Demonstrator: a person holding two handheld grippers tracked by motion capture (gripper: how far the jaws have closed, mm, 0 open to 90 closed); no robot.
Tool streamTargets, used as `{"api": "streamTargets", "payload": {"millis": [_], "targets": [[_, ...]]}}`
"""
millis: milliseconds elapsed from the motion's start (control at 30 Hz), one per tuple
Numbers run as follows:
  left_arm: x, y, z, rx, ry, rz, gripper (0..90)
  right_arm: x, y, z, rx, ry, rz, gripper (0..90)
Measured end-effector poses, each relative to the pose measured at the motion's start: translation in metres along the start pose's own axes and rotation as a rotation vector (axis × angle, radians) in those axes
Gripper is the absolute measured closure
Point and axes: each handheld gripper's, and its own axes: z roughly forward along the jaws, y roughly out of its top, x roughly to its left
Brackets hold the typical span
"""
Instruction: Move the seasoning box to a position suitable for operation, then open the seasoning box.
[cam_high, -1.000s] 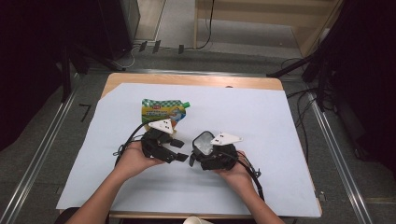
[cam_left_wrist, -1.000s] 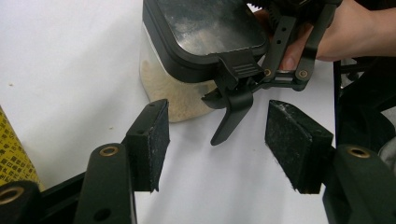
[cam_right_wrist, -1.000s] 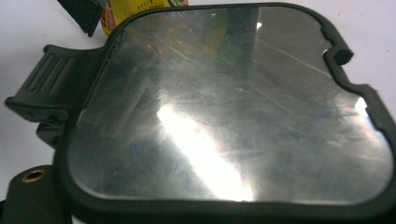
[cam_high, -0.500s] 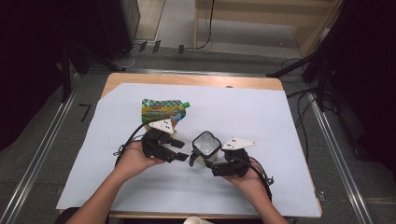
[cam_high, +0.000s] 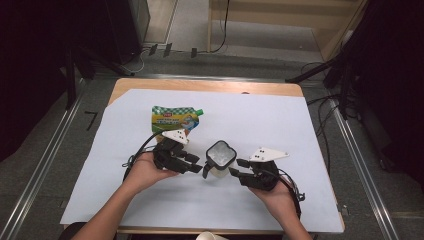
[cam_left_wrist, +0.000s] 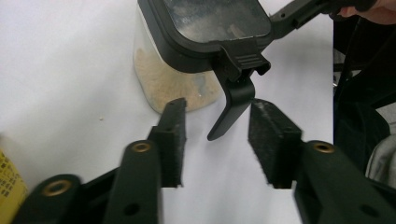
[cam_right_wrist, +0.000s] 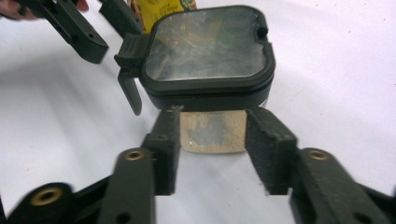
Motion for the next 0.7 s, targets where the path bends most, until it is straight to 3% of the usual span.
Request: {"api": "streamTargets", "payload": {"millis": [167, 300, 433, 700], "targets": [[0.001, 0.000, -0.001, -0.023, 0.013, -0.012, 76.8, -0.003, 0.001, 0.000, 0.011, 0.007, 0.016, 76.0], [0.001, 0.000, 0.002, 0.000, 0.012, -0.002, 84.1, -0.003, 0.002, 0.002, 0.030, 0.010, 0.031, 84.0], [-0.001, 0.000, 0.007, 0.023, 0.011, 0.010, 87.4, -0.001, 0.003, 0.002, 0.030, 0.007, 0.026, 90.0], [-0.003, 0.000, 0.014, 0.042, 0.015, 0.032, 88.2, -0.001, 0.002, 0.006, 0.043, 0.008, 0.032, 90.0]]}}
